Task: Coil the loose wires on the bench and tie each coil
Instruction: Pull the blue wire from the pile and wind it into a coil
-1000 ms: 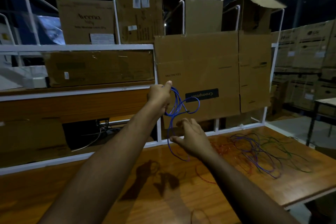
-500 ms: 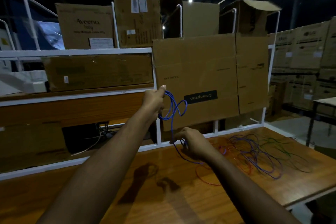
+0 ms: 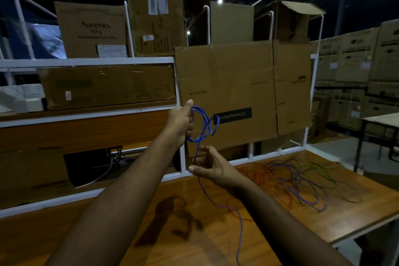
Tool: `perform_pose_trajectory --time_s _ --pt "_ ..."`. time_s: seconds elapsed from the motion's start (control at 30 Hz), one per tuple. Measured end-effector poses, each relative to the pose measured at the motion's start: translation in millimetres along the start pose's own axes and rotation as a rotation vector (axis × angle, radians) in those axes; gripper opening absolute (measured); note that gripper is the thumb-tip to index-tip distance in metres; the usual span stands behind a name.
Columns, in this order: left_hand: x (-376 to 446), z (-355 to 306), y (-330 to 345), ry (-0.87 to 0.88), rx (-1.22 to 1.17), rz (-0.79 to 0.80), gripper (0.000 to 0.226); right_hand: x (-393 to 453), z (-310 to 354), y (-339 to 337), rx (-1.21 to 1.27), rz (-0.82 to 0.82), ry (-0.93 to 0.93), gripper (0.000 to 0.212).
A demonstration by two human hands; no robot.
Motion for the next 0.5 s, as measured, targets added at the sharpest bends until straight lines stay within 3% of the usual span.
perform_pose_trajectory --time_s 0.13,0.3,0.4,0.5 --pt "0.1 4.4 -0.8 0.008 0.016 0.015 0.038 -4.4 18.2 -5.5 0.113 -0.080 -0.126 0.016" --pt "-3.0 25.8 -0.2 -0.108 0.013 0.126 0.050 -26.1 39.2 -75.0 0.173 -0.600 -0.181 0.012" --pt "-11.6 37.8 8.8 -0.219 -0.060 0.240 0.054 -39.3 60.6 -104.4 -0.077 -0.830 -0.249 0.013" --pt "-14.5 35.7 11.1 -0.224 -0.065 0.320 0.051 -53.1 73.5 -123.8 -0.391 -1.056 -0.273 0.017"
Point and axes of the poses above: each hand's wrist, its own x-axis towards the middle knuckle, its own y-axis out of the palm, z = x × y, the point moved 10 cm from there along x, towards the middle knuckle, and after that the axes turned 9 degrees about y, right-handed, at the moved point
